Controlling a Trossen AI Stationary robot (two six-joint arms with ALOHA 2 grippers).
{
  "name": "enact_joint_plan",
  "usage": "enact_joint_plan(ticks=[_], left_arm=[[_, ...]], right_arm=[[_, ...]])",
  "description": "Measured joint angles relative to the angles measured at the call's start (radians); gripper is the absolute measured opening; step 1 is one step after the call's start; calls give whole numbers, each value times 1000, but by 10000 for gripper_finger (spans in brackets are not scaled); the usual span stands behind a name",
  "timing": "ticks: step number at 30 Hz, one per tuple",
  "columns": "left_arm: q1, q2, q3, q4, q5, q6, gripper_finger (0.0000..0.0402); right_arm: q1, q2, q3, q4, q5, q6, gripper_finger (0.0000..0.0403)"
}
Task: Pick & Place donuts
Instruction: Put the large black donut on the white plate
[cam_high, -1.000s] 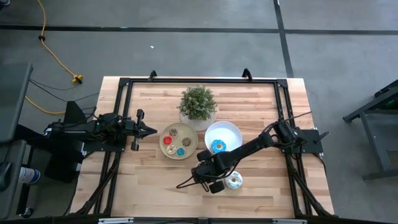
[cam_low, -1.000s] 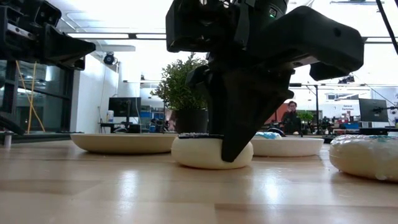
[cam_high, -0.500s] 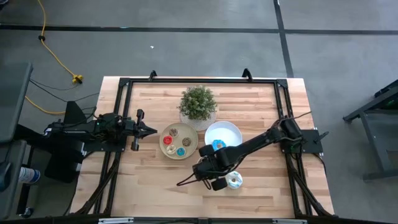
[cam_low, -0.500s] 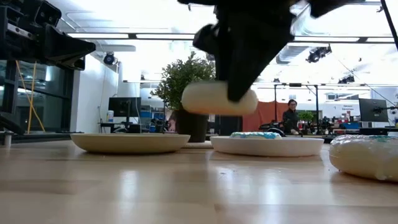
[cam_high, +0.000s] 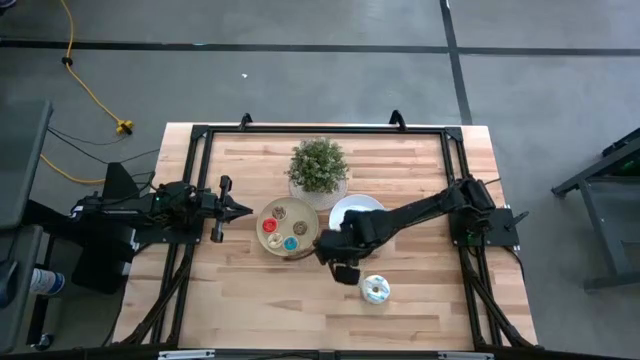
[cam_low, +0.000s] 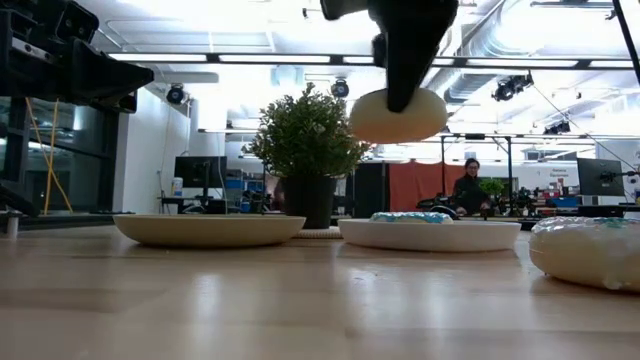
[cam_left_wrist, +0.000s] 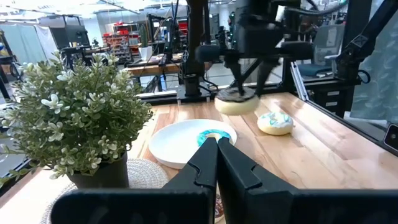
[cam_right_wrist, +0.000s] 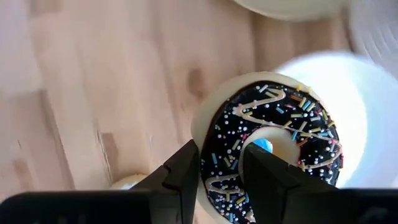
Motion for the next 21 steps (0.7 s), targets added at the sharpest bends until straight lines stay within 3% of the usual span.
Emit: enact_joint_plan(ticks=[10, 21], left_arm=[[0, 0, 0, 0, 0, 0, 1], [0, 0, 0, 0, 0, 0, 1]], right_arm=[[-105, -10, 0, -68, 31, 287, 108], [-191, 13, 0, -65, 115, 350, 108]])
